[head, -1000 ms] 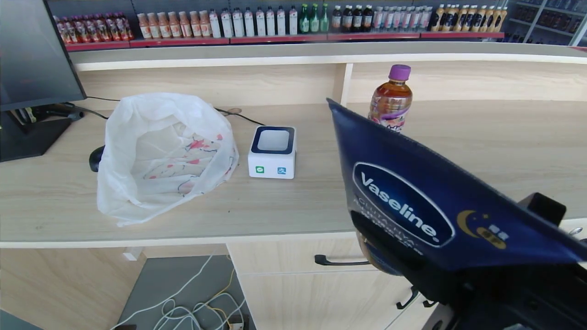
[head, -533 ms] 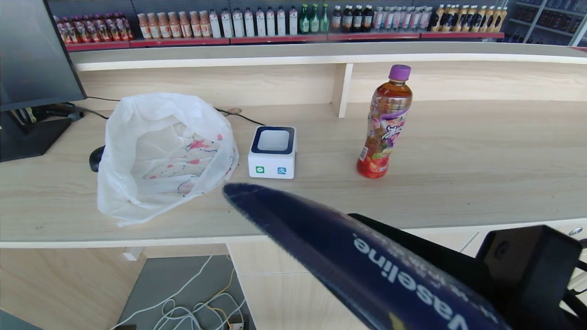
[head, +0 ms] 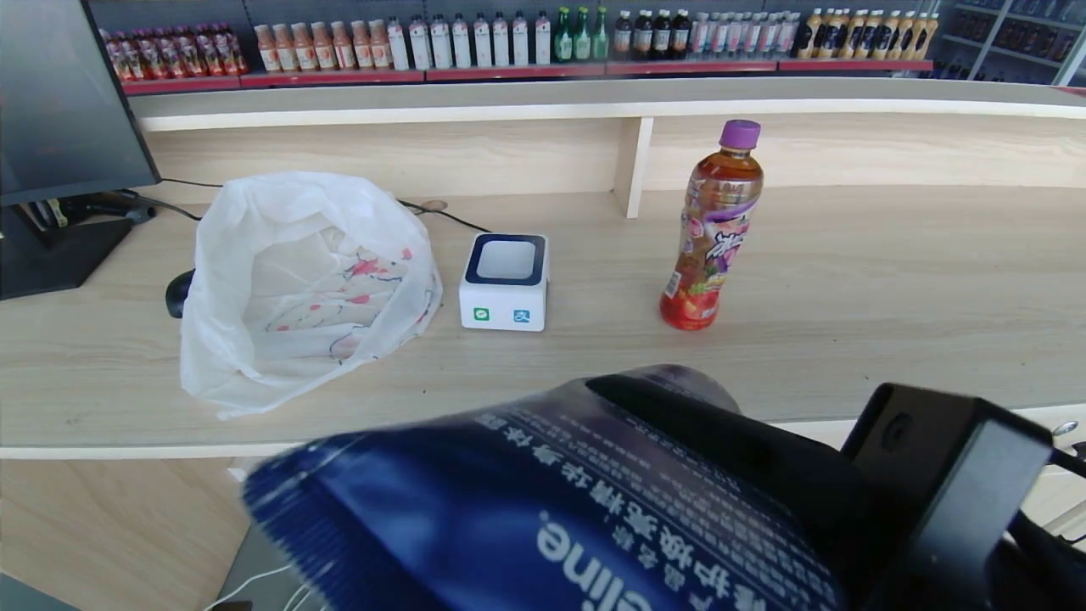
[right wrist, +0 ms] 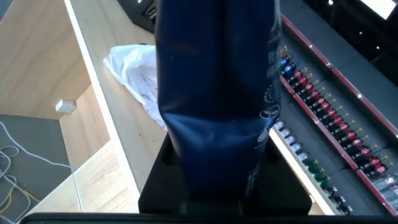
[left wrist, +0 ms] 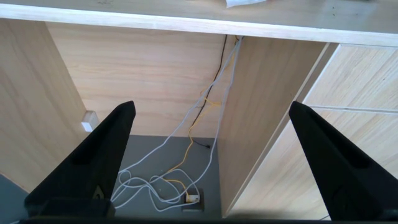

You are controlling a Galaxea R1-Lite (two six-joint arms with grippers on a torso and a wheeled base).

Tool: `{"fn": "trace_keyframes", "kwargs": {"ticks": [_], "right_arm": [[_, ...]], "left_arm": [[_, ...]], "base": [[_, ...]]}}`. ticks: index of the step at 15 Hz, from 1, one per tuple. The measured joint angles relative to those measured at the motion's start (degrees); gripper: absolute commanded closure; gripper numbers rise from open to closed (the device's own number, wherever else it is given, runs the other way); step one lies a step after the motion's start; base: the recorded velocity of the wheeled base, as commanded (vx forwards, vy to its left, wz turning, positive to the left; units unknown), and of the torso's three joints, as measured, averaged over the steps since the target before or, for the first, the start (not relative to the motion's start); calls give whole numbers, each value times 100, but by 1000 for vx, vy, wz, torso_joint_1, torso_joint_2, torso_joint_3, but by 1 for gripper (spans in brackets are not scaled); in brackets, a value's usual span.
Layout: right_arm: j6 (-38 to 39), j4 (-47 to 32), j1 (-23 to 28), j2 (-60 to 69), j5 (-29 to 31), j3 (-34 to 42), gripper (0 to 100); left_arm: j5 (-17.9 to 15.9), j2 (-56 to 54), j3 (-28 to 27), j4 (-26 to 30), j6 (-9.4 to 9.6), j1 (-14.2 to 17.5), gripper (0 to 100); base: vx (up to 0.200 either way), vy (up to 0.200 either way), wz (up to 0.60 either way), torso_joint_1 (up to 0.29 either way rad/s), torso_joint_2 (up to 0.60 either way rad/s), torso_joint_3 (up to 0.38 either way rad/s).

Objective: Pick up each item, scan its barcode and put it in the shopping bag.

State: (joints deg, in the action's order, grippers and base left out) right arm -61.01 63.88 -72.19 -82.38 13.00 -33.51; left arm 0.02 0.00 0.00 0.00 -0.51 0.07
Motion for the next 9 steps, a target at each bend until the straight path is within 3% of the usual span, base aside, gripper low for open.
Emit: {"fn": "trace_keyframes", "kwargs": {"ticks": [5,9], "right_arm": [[-963,246,6,-9,-63,240,100],[-1170,246,-115,-85,-347,400,100]], "left_arm": [[-2,0,0,0,0,0,0],[-2,0,0,0,0,0,0]], "base": [[0,0,0,0,0,0],[0,0,0,0,0,0]]}}
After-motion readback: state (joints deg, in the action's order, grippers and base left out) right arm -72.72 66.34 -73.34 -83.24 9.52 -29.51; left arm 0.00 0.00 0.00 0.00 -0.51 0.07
